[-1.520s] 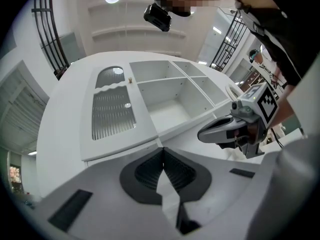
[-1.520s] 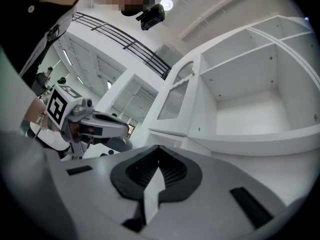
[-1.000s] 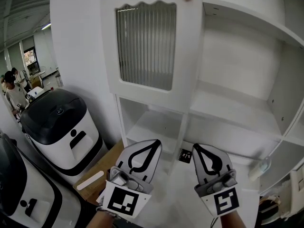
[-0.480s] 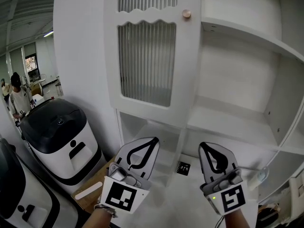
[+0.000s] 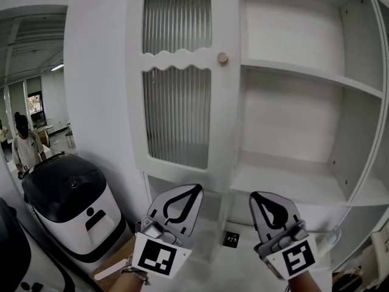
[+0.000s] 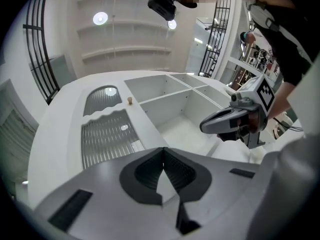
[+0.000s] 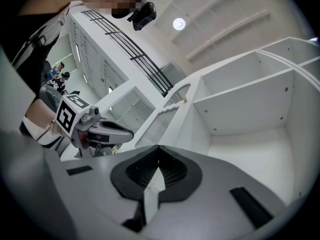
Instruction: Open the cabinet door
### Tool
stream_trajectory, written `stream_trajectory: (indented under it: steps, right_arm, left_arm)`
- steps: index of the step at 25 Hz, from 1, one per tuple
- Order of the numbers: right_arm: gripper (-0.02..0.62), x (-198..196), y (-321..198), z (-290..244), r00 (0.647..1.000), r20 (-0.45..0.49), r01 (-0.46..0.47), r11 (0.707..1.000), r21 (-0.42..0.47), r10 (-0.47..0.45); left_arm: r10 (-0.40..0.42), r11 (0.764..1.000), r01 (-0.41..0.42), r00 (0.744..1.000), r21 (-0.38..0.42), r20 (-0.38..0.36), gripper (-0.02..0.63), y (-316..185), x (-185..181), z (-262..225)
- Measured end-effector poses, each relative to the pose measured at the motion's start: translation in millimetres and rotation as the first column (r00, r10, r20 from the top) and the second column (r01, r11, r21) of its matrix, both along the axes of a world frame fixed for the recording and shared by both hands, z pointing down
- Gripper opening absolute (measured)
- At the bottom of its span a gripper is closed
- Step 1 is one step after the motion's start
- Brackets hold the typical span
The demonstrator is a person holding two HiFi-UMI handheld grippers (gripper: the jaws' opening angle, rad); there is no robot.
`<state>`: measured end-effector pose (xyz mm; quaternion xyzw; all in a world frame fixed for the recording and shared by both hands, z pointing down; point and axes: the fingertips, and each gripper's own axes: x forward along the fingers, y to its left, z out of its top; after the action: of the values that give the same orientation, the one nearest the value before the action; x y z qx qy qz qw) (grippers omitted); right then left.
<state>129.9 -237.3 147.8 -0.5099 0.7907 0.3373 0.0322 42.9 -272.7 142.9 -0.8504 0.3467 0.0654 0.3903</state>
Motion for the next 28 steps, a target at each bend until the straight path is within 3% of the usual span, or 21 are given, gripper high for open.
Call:
stream_trajectory:
  steps: [7,15,22,28]
  right_arm:
    - [0.002,4.0,2.2,-22.8,1.000,-0.008,-0.005,0.999,0.032,0.005]
    - [0.002,3.7,8.0,-44.5,1.000,-0.008,0.021,0.999,0.042,-0.021]
    - [0.002,10.9,7.8,-48.8,0.999,-0.040,-0.011,0.998,0.064,0.014]
    - [0.002,7.2,8.7,-63.2,0.999,-0.051,0.007,0.996,0.086,-0.003]
  left_arm:
    - [0.016,0.998,-0.016,1.000,0.066,0.005,0.002,1.7,14.2,-27.9]
    - [0.035,0.987,-0.028,0.999,0.156,-0.040,0.002,1.8,19.1,-74.0]
    - [0.033,0.988,-0.015,0.993,0.153,-0.113,0.002,-11.0,15.1,-112.6]
    - [0.035,0.981,-0.011,0.992,0.193,-0.121,0.002,-11.7,19.6,-138.3]
